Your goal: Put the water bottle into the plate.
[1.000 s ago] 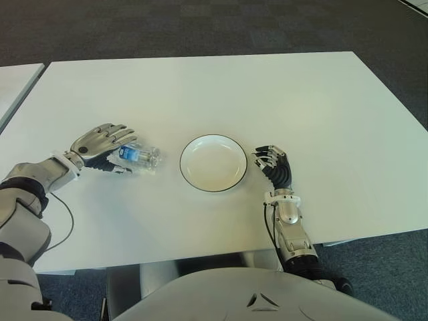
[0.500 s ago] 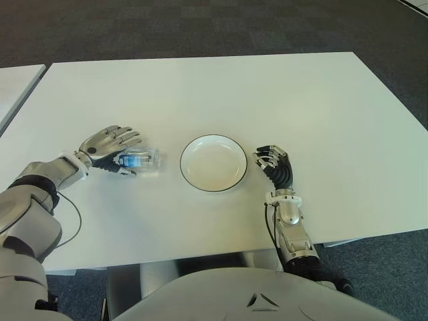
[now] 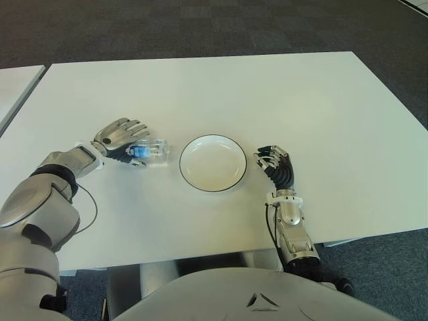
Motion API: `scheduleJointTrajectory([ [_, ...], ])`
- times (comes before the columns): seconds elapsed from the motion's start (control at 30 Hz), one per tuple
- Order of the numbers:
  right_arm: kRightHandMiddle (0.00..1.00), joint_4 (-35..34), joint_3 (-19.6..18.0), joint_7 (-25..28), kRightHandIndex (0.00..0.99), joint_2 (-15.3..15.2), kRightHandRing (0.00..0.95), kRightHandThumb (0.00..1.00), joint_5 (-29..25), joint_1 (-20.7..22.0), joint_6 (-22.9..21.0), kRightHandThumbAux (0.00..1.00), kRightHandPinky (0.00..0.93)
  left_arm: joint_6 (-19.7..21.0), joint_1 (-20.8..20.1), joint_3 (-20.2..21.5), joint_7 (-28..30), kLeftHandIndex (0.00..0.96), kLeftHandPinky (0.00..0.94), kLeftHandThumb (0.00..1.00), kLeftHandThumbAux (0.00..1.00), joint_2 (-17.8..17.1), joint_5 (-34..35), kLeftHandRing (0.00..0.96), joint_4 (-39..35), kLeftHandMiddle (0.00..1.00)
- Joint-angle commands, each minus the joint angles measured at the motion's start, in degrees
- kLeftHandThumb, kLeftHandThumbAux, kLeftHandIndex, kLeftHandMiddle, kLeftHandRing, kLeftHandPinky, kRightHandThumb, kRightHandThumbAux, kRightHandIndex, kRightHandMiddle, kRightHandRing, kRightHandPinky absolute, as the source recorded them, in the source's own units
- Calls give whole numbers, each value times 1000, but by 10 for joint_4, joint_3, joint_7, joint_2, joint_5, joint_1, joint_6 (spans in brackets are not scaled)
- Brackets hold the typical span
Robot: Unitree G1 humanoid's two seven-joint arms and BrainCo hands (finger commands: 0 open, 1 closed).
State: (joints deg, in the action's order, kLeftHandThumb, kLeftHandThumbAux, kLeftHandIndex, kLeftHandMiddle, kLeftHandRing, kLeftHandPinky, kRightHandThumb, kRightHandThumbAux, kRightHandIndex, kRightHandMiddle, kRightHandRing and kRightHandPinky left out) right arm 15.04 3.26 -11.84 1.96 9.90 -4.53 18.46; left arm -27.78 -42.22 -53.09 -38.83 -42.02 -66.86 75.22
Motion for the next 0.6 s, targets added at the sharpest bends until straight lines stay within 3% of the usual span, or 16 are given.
scheduleJointTrajectory([
  [0.03, 418, -5, -4, 0, 416, 2, 386, 705, -3, -9, -17, 737, 378, -4, 20, -20, 40, 0, 0, 373, 200, 27, -10, 0, 11, 0],
  [0.5, 411, -18, -2, 0, 416, 5, 374, 707, -3, -14, -32, 737, 369, -7, -2, -23, 93, 0, 0, 423, 236, 53, -4, 0, 16, 0],
  [0.6, 411, -21, -2, 0, 417, 5, 374, 707, -3, -16, -34, 737, 370, -4, -3, -24, 108, 0, 34, 433, 270, 54, -3, 1, 17, 10],
])
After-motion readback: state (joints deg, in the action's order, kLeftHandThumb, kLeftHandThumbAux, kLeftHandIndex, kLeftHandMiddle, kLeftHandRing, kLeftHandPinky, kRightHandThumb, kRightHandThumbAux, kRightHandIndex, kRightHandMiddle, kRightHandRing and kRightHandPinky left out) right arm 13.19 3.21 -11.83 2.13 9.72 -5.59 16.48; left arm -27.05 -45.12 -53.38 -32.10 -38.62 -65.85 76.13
